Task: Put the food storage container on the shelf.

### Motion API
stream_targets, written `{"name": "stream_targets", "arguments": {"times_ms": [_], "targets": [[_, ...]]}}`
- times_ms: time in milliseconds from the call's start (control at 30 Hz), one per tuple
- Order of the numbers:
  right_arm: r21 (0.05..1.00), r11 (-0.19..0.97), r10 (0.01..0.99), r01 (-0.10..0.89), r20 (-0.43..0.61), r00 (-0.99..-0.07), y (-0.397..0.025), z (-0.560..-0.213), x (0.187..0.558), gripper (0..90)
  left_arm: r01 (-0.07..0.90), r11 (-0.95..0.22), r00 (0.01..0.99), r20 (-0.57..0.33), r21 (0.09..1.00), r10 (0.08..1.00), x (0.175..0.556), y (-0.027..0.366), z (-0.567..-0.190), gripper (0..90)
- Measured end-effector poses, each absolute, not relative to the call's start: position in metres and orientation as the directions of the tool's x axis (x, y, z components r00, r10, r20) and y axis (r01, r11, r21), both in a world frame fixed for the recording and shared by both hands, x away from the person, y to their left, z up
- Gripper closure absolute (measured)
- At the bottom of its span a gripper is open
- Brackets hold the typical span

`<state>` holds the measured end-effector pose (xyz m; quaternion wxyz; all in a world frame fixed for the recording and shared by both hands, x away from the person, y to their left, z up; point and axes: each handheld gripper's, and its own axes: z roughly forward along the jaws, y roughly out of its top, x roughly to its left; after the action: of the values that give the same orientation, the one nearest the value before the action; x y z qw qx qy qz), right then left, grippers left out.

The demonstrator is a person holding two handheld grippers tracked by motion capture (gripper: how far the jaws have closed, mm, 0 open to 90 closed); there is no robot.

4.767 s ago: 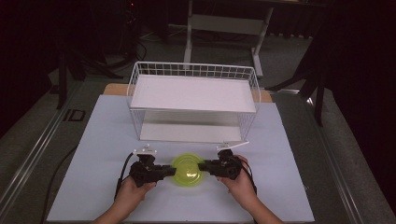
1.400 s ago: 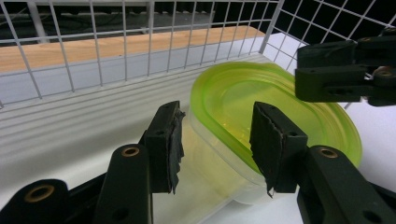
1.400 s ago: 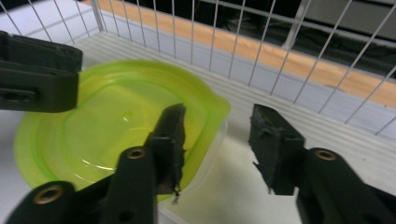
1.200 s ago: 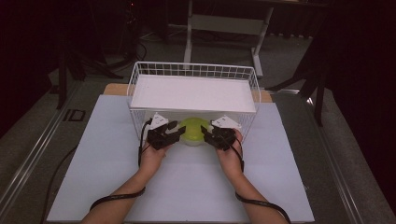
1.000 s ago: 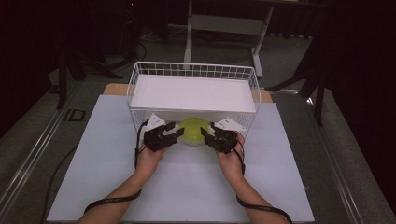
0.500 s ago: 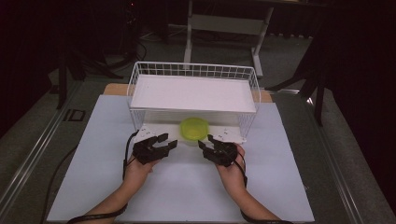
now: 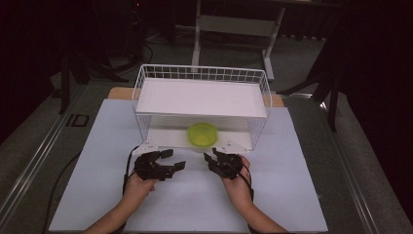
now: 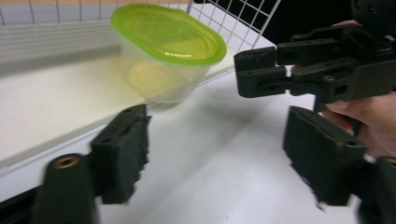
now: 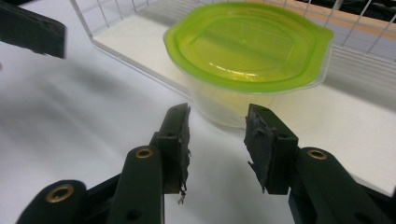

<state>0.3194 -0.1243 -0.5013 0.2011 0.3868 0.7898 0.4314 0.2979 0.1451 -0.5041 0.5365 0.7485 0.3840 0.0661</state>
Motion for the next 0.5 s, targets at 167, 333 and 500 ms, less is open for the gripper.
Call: {"name": "stream_targets", "arguments": {"times_ms": [167, 333, 500], "targets": [[0.827, 0.339, 0.784, 0.449, 0.016, -0.620, -0.122, -0.506, 0.323, 62.7, 0.502, -0.158, 0.690, -0.283, 0.850, 0.666, 0.290, 0.148, -0.506, 1.2], [0.820, 0.345, 0.787, 0.457, 0.012, -0.616, -0.121, -0.508, 0.329, 79.3, 0.491, -0.169, 0.674, -0.249, 0.855, 0.695, 0.280, 0.160, -0.505, 1.2], [0.807, 0.352, 0.790, 0.474, 0.014, -0.613, -0.116, -0.510, 0.333, 89.1, 0.486, -0.178, 0.646, -0.215, 0.856, 0.732, 0.269, 0.171, -0.508, 1.2]]}}
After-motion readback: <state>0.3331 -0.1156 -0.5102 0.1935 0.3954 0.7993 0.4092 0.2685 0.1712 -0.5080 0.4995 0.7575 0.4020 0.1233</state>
